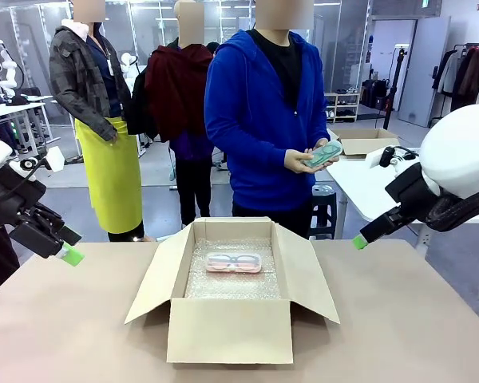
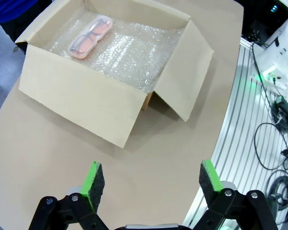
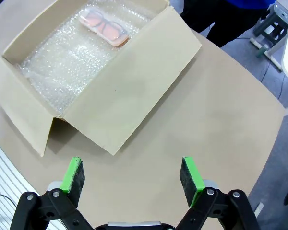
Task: Pack the glasses set securely to prepare it for shipping.
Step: Put the Glasses case from the right side of the table into the Package Box.
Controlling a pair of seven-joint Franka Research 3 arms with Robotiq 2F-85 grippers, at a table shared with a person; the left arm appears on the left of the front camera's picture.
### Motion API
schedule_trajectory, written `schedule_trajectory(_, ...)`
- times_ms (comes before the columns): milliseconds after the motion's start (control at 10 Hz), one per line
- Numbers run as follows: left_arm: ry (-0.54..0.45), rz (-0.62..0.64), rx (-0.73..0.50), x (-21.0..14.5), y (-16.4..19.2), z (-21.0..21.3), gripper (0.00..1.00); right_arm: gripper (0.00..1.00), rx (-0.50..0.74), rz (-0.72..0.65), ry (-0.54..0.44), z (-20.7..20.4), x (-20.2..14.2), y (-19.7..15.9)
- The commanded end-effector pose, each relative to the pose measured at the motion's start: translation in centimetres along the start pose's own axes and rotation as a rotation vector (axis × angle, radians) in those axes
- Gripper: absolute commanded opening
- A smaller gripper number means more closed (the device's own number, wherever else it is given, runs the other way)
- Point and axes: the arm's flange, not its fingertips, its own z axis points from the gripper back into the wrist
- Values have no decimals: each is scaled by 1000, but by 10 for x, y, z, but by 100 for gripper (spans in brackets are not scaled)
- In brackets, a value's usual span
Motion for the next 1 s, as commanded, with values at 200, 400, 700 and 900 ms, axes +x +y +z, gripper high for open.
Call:
schedule_trajectory(200, -13, -19, -22, -1, 1, 3, 100, 100, 0, 1, -1, 0, 0, 0)
schedule_trajectory(400, -13, -19, -22, -1, 1, 3, 100, 100, 0, 1, -1, 0, 0, 0)
schedule_trajectory(700, -13, -19, -22, -1, 1, 3, 100, 100, 0, 1, -1, 0, 0, 0)
schedule_trajectory(900, -13, -19, -22, -1, 1, 3, 100, 100, 0, 1, -1, 0, 0, 0)
